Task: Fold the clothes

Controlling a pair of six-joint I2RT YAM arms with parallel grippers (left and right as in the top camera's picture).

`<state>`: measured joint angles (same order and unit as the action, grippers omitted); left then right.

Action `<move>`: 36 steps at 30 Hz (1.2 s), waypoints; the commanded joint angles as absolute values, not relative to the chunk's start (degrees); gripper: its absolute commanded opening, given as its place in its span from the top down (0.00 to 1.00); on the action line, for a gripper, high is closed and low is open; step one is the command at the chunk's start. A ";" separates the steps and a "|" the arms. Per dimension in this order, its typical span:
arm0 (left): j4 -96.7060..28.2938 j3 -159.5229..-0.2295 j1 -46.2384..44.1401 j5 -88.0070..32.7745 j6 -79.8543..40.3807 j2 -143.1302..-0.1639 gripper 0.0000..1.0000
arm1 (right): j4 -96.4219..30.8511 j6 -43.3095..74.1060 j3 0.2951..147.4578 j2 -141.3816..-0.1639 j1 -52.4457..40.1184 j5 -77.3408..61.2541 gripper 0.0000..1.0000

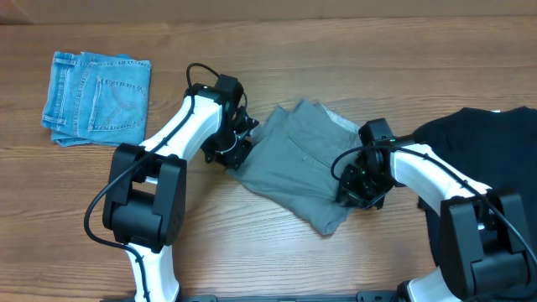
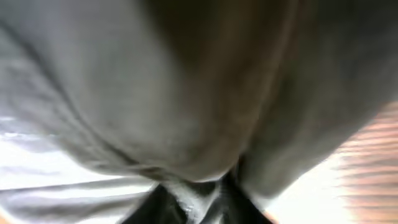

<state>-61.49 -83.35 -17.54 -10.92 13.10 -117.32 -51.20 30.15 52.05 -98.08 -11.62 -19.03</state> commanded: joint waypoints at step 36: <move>-61.60 -95.44 -18.37 -21.61 11.99 -124.64 0.96 | -40.51 34.48 49.47 -90.32 -9.56 -0.73 0.96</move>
